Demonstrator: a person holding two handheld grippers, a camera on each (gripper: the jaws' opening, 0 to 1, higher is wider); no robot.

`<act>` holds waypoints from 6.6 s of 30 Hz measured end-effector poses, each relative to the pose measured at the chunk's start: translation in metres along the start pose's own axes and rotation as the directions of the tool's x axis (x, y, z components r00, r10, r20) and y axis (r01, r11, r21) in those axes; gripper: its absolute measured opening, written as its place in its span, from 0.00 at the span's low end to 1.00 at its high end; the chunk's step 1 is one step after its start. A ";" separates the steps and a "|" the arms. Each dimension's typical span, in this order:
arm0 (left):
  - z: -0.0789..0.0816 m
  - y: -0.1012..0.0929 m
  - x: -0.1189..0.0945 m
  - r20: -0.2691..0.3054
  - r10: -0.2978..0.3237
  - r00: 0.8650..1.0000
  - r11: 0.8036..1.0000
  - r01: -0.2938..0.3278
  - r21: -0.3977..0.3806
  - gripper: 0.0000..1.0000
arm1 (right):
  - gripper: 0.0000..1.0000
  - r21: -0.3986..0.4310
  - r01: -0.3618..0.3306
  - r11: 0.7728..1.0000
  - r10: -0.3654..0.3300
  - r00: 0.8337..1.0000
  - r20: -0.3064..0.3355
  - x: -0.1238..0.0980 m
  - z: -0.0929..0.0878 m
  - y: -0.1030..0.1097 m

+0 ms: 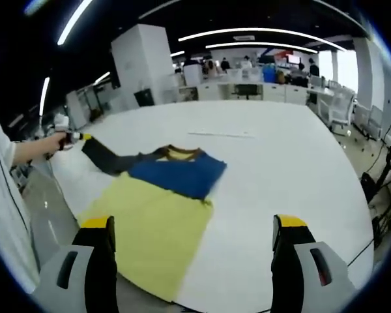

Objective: Fold the garment on the visible template until the final outline fits inside the template.

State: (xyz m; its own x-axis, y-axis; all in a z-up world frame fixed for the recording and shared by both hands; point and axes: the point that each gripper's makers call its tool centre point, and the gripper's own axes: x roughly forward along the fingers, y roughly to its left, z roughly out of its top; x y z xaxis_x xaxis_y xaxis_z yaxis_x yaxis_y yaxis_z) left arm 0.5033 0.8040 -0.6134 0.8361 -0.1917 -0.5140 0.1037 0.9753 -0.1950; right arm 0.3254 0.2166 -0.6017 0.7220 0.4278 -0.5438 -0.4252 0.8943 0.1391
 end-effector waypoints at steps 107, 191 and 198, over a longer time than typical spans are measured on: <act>0.022 -0.387 0.023 -0.120 -0.522 0.845 0.811 0.535 0.237 0.00 | 1.00 0.005 0.058 0.998 -0.058 0.995 0.084 -0.080 -0.034 -0.008; -0.104 -0.470 0.141 -0.245 -0.375 0.894 0.924 0.382 -0.020 0.00 | 1.00 0.044 0.003 0.999 -0.004 1.000 0.026 -0.067 -0.059 -0.076; -0.113 -0.478 0.148 -0.256 -0.367 0.895 0.928 0.371 -0.032 0.00 | 1.00 0.056 0.001 0.998 -0.003 1.000 0.027 -0.067 -0.064 -0.083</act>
State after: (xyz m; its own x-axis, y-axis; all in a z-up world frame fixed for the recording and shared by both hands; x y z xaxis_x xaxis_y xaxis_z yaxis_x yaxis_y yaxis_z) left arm 0.5170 0.2974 -0.6909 0.5720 -0.5571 -0.6020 0.3895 0.8304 -0.3984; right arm 0.2773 0.1059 -0.6298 0.7376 0.4288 -0.5217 -0.3932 0.9008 0.1844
